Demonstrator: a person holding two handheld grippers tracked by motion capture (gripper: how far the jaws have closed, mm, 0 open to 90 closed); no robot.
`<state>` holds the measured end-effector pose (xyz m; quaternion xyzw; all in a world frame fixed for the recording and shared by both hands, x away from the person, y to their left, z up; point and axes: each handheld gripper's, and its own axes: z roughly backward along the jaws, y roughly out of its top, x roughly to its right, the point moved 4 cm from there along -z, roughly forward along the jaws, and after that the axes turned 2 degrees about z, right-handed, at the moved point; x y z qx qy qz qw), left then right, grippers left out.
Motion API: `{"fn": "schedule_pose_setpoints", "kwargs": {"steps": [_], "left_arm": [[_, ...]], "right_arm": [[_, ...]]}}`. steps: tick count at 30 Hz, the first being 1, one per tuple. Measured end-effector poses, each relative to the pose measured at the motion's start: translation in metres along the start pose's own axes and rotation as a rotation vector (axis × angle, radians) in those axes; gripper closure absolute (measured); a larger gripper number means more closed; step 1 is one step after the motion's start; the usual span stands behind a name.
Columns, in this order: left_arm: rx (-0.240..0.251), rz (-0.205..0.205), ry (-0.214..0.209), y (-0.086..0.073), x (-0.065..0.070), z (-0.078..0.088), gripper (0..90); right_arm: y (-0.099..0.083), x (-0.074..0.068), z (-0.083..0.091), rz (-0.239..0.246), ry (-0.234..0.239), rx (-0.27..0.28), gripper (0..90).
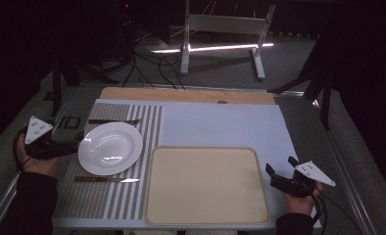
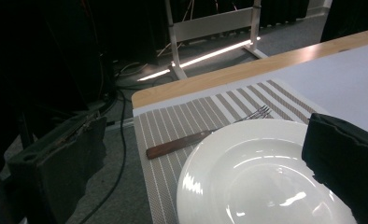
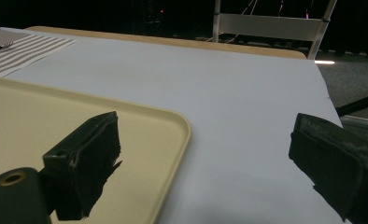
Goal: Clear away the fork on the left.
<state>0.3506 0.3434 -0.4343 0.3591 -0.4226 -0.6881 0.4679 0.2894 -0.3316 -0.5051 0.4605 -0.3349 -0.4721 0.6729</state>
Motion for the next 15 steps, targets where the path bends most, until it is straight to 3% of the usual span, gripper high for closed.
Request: {"fn": "schedule_pose_setpoints", "kwargs": {"steps": [15], "left_arm": [[-0.041, -0.035, 0.001, 0.016, -0.01, -0.023, 0.1]], "right_arm": [[0.0, 0.001, 0.0, 0.001, 0.001, 0.001, 8.8]]}}
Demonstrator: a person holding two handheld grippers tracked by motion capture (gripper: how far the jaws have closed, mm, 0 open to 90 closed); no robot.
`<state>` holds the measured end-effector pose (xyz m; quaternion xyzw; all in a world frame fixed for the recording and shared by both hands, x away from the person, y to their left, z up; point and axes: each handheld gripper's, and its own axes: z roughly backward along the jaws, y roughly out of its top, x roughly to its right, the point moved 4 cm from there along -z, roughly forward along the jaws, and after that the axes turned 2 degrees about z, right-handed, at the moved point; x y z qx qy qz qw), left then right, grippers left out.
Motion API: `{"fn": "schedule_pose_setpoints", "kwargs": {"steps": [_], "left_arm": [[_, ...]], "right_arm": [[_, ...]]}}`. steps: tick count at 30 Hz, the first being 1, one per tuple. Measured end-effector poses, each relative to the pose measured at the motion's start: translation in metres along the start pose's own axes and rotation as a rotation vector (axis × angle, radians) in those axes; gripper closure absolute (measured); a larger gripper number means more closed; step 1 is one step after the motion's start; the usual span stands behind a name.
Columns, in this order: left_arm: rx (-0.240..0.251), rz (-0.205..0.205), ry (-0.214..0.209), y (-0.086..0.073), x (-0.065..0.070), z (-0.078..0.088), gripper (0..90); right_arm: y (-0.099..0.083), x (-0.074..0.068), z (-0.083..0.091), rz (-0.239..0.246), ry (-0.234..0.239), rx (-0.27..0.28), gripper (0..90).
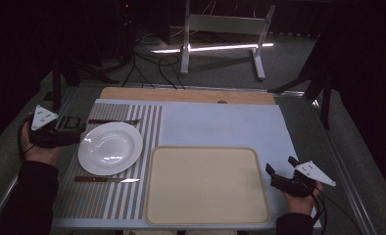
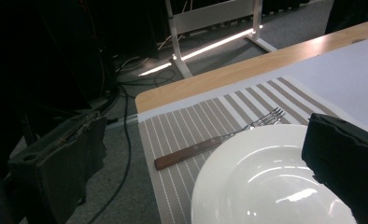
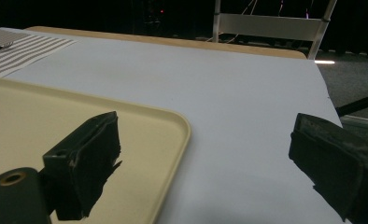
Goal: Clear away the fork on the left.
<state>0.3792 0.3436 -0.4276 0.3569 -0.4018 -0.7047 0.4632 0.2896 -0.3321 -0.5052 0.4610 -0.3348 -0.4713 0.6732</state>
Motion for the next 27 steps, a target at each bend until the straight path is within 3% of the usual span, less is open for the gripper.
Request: {"fn": "schedule_pose_setpoints", "kwargs": {"steps": [9, 19, 27], "left_arm": [[-0.029, -0.015, 0.001, 0.006, -0.006, -0.015, 0.1], [-0.076, -0.015, 0.003, 0.009, -0.021, -0.037, 0.1], [-0.113, -0.032, -0.019, 0.007, -0.027, -0.057, 0.1]], "right_arm": [[0.0, 0.0, 0.0, -0.005, 0.0, 0.0, 8.8], [-0.001, 0.0, -0.001, -0.004, 0.001, -0.008, 8.8], [-0.002, -0.002, -0.003, -0.01, 0.005, -0.014, 8.8]]}}
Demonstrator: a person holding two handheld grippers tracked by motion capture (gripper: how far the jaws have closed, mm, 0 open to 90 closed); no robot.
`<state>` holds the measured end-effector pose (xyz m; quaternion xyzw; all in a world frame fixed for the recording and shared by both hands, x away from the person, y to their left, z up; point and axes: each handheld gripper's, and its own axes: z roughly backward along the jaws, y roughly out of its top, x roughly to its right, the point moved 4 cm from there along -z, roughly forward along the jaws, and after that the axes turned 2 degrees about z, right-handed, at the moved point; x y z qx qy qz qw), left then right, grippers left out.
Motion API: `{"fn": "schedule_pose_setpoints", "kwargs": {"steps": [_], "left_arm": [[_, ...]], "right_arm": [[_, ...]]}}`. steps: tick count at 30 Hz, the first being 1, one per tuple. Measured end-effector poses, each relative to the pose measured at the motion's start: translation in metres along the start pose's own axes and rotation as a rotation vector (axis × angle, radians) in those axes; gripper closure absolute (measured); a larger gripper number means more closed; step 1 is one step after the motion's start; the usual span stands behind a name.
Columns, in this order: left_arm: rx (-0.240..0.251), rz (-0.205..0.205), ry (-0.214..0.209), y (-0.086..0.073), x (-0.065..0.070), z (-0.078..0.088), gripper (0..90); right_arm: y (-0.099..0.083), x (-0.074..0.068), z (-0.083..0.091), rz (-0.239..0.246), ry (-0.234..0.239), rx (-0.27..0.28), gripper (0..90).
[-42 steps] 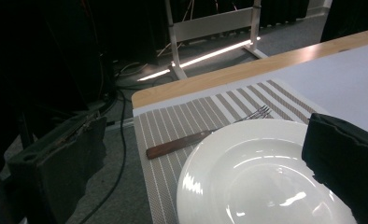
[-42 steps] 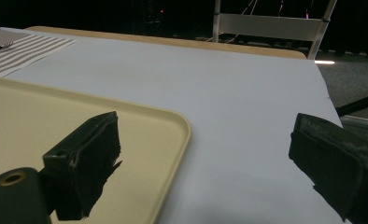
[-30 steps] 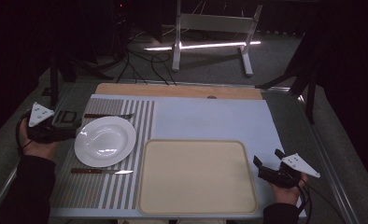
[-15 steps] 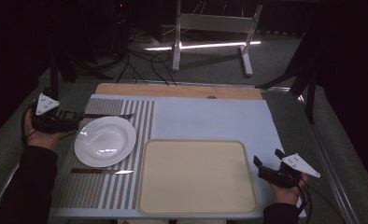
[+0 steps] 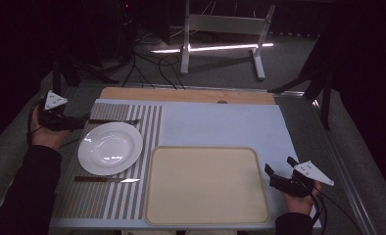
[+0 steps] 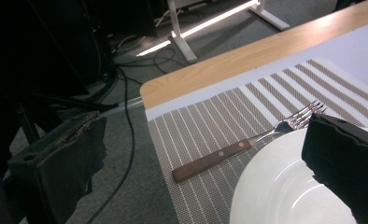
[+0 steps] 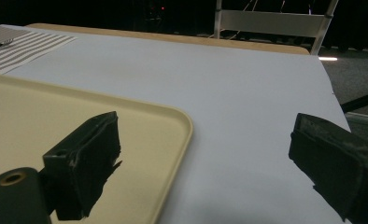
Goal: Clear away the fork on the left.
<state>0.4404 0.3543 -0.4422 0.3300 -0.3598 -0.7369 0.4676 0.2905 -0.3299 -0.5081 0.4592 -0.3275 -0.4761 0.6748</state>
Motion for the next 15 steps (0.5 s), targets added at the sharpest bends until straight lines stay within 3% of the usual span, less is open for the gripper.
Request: {"fn": "schedule_pose_setpoints", "kwargs": {"steps": [15], "left_arm": [[-0.056, 0.021, -0.044, 0.001, -0.007, -0.034, 0.1]], "right_arm": [[-0.003, 0.002, 0.002, -0.007, -0.016, -0.007, 8.8]]}}
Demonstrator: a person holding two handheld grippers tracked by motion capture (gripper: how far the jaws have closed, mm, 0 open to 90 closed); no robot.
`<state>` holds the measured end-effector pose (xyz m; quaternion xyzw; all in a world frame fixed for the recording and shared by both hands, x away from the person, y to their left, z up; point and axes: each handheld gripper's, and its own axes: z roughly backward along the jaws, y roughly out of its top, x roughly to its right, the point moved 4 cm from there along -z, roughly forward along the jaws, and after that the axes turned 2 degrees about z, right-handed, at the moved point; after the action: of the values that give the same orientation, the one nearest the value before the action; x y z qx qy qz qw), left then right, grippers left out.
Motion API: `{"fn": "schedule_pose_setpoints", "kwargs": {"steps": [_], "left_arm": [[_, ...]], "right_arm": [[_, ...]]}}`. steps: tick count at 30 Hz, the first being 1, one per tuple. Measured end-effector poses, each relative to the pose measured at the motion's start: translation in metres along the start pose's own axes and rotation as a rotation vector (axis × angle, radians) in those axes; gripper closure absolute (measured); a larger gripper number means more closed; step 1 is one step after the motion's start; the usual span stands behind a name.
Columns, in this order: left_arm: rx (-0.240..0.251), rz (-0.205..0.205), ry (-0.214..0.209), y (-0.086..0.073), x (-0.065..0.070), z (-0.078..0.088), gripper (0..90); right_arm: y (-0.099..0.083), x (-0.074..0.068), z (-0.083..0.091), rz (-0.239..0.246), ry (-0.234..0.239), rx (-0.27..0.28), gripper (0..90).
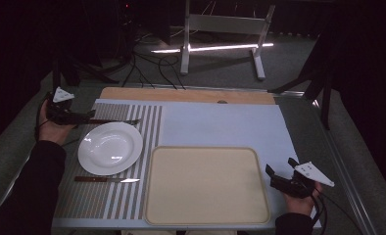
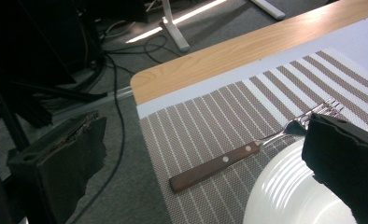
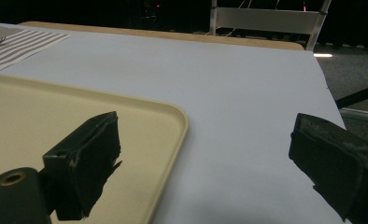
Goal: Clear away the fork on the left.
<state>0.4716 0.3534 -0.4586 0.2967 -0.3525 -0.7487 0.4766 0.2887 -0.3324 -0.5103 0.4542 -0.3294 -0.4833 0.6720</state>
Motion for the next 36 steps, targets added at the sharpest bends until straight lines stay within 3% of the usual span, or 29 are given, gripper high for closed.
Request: {"fn": "schedule_pose_setpoints", "kwargs": {"steps": [10, 15, 21, 29, 36], "left_arm": [[-0.058, 0.001, -0.029, 0.0, -0.006, -0.024, 0.1], [-0.119, -0.016, -0.022, -0.003, -0.01, -0.039, 0.1], [-0.19, -0.005, -0.041, -0.01, -0.013, -0.053, 0.1], [-0.252, -0.007, -0.081, -0.014, -0.011, -0.065, 0.1], [-0.301, -0.022, -0.09, -0.017, -0.004, -0.075, 1.9]], "right_arm": [[-0.001, 0.0, 0.001, 0.007, -0.014, -0.008, 8.8], [-0.002, 0.002, 0.002, 0.003, -0.033, -0.016, 8.8], [-0.004, 0.002, 0.001, 0.005, -0.033, -0.027, 8.8], [-0.004, 0.002, 0.0, 0.006, -0.03, -0.031, 8.8], [-0.004, 0.001, -0.001, 0.011, -0.025, -0.035, 8.8]]}}
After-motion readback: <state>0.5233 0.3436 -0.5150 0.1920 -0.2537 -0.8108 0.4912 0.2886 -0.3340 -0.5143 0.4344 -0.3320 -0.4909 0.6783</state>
